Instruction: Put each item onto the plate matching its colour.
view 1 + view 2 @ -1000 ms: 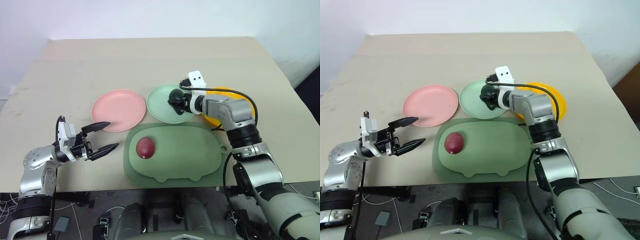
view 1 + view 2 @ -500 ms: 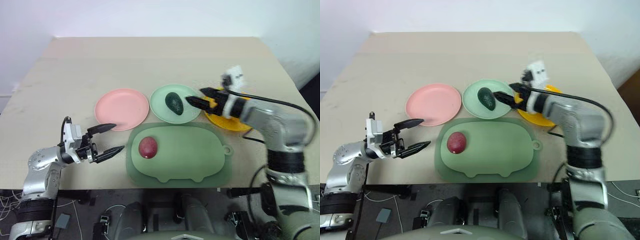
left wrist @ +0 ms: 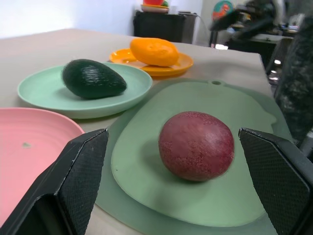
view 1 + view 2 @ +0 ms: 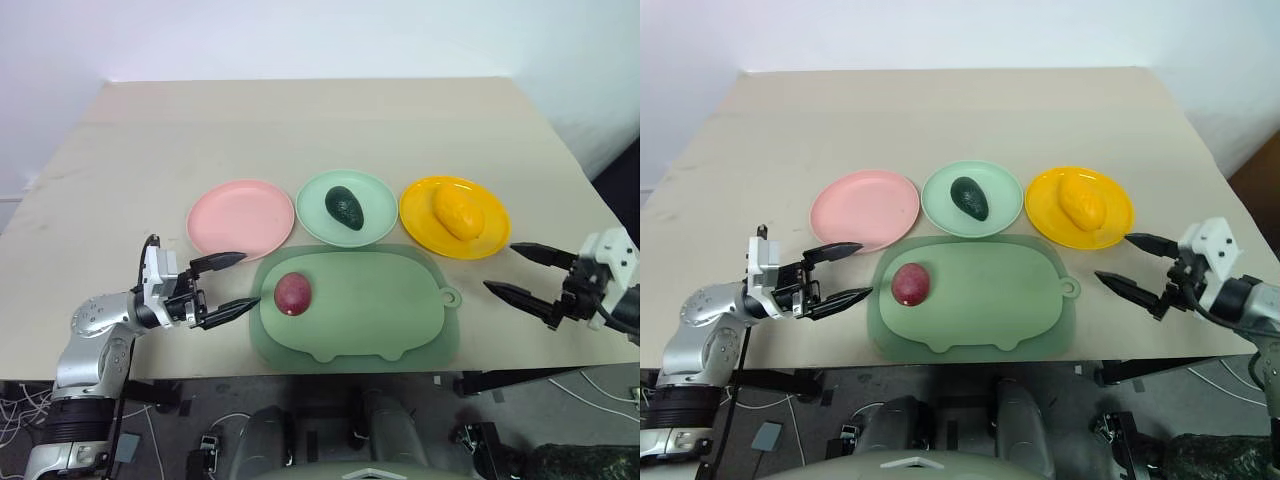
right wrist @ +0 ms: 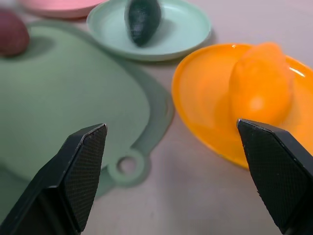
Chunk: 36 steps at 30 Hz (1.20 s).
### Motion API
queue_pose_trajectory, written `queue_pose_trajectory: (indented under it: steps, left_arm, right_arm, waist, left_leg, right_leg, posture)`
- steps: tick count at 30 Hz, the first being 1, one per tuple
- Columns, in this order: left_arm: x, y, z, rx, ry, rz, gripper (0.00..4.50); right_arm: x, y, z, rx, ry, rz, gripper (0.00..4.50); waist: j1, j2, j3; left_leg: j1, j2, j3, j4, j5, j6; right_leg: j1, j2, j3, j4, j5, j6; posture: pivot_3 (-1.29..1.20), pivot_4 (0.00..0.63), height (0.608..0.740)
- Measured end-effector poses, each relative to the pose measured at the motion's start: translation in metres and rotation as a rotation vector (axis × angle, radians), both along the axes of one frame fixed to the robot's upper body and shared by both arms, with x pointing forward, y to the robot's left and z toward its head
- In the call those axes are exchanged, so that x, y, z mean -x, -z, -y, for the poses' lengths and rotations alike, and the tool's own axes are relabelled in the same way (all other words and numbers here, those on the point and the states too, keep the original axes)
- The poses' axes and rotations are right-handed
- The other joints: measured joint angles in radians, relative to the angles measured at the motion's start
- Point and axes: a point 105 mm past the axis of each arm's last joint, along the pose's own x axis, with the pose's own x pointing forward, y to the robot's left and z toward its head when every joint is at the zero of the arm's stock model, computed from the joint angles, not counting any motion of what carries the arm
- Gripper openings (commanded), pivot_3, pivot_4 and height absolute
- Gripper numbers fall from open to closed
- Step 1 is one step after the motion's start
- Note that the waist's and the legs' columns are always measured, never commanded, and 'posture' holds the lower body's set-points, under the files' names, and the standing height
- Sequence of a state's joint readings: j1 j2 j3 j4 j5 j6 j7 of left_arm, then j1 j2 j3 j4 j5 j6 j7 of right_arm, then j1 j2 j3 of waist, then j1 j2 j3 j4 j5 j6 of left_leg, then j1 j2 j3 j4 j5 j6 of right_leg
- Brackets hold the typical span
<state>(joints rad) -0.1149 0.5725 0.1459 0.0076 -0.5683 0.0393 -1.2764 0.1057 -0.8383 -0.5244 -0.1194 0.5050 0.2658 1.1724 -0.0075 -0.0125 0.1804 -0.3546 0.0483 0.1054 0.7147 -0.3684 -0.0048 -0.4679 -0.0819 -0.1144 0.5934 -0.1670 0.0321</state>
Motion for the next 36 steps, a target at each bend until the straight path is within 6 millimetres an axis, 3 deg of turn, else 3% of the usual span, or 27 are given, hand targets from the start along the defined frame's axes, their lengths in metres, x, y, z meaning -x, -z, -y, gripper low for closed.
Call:
queue_pose_trajectory:
  steps: [8,22,36]
  left_arm:
    - [0.009,0.001,0.024,0.007,-0.029,-0.024,4.5]
    - [0.0,0.012,0.073,-0.053,-0.242,-0.046,4.5]
    - [-0.016,0.027,0.081,-0.117,-0.333,-0.097,4.5]
  right_arm:
    - [0.019,0.008,0.01,0.017,-0.092,0.042,4.47]
    - [0.012,0.017,-0.007,-0.032,-0.112,0.02,4.47]
    - [0.025,0.017,-0.022,-0.032,-0.247,0.029,4.47]
  waist:
    - [0.0,0.0,0.0]
    - [0.021,0.0,0.0]
    - [0.022,0.0,0.0]
  left_leg:
    - [0.001,0.0,0.0,0.0,0.0,0.0]
    - [0.001,0.0,0.0,0.001,0.0,0.0]
    - [0.001,-0.001,-0.001,0.001,0.0,0.0]
  right_leg:
    - [0.001,0.0,0.0,0.0,0.001,-0.002]
    - [0.001,0.0,0.001,0.0,0.002,-0.003]
    - [0.001,0.0,0.001,0.001,0.002,-0.003]
  posture:
    - [0.0,0.15,0.733]
    - [0.0,0.15,0.733]
    - [0.0,0.15,0.733]
